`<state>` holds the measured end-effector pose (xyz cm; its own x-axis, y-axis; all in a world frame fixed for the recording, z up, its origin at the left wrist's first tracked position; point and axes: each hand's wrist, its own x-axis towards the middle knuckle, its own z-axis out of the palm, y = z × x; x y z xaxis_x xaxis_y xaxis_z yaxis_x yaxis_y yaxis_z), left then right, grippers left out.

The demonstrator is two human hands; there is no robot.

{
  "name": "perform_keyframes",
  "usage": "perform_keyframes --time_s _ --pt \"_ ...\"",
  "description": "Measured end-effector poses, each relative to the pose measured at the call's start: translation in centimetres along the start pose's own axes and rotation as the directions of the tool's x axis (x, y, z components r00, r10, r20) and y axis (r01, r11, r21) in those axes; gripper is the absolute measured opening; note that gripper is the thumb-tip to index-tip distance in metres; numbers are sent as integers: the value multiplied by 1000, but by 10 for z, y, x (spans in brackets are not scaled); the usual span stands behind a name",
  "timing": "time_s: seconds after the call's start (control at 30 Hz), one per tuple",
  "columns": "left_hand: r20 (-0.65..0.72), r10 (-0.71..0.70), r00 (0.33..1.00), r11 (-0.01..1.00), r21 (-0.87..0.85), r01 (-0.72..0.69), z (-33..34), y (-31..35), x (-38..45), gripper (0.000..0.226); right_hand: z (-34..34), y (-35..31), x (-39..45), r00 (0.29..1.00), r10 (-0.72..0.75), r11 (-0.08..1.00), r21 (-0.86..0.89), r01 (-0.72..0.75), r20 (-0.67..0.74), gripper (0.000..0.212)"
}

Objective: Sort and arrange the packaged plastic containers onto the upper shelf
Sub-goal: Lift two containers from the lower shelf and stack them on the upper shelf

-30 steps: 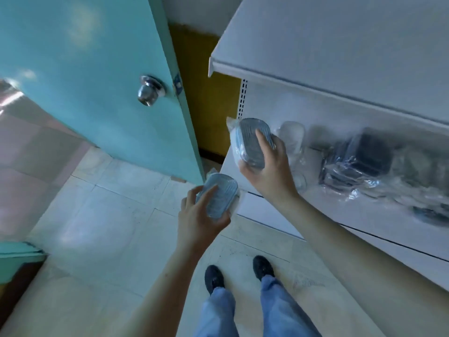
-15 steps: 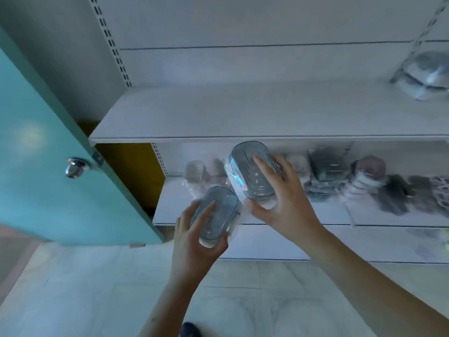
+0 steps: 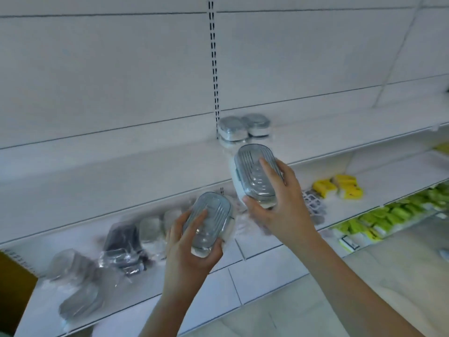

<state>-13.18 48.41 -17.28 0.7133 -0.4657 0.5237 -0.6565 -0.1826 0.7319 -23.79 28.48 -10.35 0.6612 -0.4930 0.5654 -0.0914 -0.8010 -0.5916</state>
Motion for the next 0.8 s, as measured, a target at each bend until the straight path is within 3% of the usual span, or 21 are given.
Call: perform_keyframes --time_s 0.2,0.57,0.8 --pt "-50 38 998 999 -2 -39 81 0 90 64 -13 75 67 998 32 999 -6 -33 -51 84" --pt "-253 -112 961 993 20 120 156 0 234 60 -3 168 204 994 84 996 -15 -83 72 87" --pt "-429 -179 886 970 74 231 199 5 312 59 23 205 296 995 36 999 29 -39 98 92"
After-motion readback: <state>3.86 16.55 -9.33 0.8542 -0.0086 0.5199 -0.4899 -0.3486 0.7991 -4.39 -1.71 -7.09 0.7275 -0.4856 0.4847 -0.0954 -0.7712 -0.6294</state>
